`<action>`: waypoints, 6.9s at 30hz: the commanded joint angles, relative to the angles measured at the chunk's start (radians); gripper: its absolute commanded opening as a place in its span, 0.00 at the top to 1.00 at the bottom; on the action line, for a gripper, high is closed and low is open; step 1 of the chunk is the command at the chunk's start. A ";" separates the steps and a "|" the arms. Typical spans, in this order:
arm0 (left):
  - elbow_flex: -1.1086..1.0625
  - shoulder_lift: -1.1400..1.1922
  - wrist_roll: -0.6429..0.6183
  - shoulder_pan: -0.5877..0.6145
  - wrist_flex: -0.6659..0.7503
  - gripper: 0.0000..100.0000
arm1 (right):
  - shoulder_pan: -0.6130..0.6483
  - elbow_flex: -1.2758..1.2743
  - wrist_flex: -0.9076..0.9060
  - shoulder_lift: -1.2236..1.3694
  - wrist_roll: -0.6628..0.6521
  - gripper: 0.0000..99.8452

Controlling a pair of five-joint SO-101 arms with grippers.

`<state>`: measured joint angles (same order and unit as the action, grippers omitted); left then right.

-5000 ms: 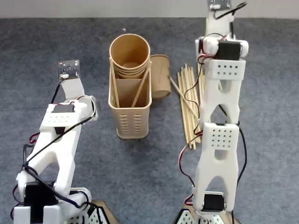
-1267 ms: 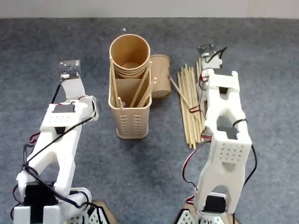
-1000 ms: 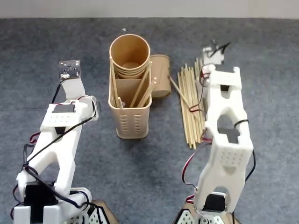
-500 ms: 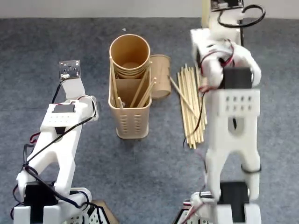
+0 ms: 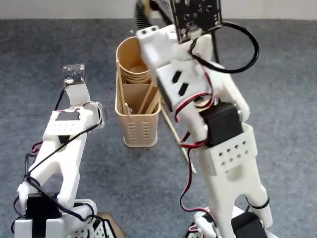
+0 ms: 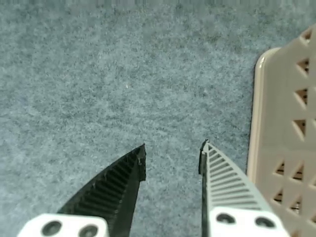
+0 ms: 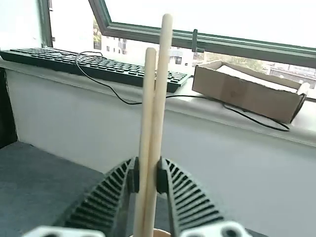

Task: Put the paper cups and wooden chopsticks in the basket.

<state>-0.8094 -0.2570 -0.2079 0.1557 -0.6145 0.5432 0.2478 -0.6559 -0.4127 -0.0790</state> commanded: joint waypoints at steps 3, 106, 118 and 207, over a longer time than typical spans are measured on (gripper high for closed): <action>-0.016 -0.027 0.011 -0.004 0.061 0.80 | 0.019 -0.170 0.188 -0.074 0.052 0.99; -0.016 -0.028 0.011 -0.008 0.060 0.80 | -0.552 0.737 -0.725 1.148 -0.008 0.99; -0.016 -0.028 0.011 -0.007 0.058 0.80 | -0.318 1.492 -1.018 0.924 0.129 0.99; -0.016 -0.028 0.011 -0.002 0.060 0.80 | -0.449 0.335 -0.704 1.023 -0.077 0.86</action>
<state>-0.8293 -0.2570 -0.2079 0.1557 -0.5685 0.0859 0.6667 -1.4523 0.5723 -0.1450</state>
